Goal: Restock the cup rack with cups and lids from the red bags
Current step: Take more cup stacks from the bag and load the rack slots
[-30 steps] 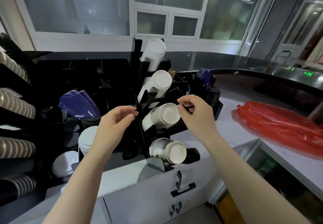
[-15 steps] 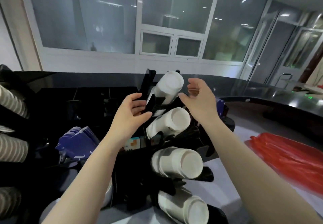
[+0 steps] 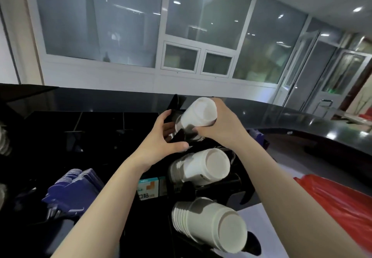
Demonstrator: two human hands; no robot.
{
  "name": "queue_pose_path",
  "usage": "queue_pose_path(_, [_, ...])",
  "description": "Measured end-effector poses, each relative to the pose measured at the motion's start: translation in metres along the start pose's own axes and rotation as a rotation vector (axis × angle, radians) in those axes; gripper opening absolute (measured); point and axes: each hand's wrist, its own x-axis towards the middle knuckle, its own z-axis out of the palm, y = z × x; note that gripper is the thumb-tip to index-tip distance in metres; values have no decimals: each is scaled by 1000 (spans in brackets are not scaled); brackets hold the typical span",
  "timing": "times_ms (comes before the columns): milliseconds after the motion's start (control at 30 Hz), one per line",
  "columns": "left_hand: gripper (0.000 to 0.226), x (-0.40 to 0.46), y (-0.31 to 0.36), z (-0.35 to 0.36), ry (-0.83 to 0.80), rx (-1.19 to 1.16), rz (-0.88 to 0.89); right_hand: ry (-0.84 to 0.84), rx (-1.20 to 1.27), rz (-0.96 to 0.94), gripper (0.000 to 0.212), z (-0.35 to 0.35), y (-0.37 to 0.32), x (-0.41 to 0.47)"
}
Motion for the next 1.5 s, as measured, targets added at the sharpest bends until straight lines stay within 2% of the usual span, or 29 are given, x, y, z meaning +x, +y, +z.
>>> queue_pose_path(133, [108, -1, -2, 0, 15, -29, -6, 51, 55, 1, 70, 7, 9, -2])
queue_pose_path(300, [89, -1, 1, 1, 15, -67, -39, 142, 270, -50, 66, 14, 18, -8])
queue_pose_path(600, [103, 2, 15, 2, -14, 31, -75, 212, 348, -65, 71, 24, 20, -11])
queue_pose_path(733, [94, 4, 15, 0, 9, 23, -100, 314, 417, -43, 70, 26, 14, -13])
queue_pose_path(933, [89, -4, 22, 1, -17, 36, -125, 320, 518, -68, 65, 2, -8, -17])
queue_pose_path(1000, [78, -11, 27, 6, 0, 108, -103, 306, 496, -110, 65, -15, -19, -24])
queue_pose_path(1100, [68, -33, 43, 17, 159, 196, 61, 302, 522, -179, 66, -40, -30, -47])
queue_pose_path(1167, [62, -55, 56, 30, 199, 100, 179, 301, 571, -194, 67, -52, -34, -67])
queue_pose_path(1267, [55, -88, 69, 52, 119, -41, 255, 262, 644, -184, 70, -64, -34, -101])
queue_pose_path(1367, [52, -115, 71, 75, 27, 4, 276, 223, 632, -174, 78, -70, -30, -140])
queue_pose_path(1500, [43, -149, 67, 100, -18, 8, 234, 161, 644, -113, 74, -72, -19, -191])
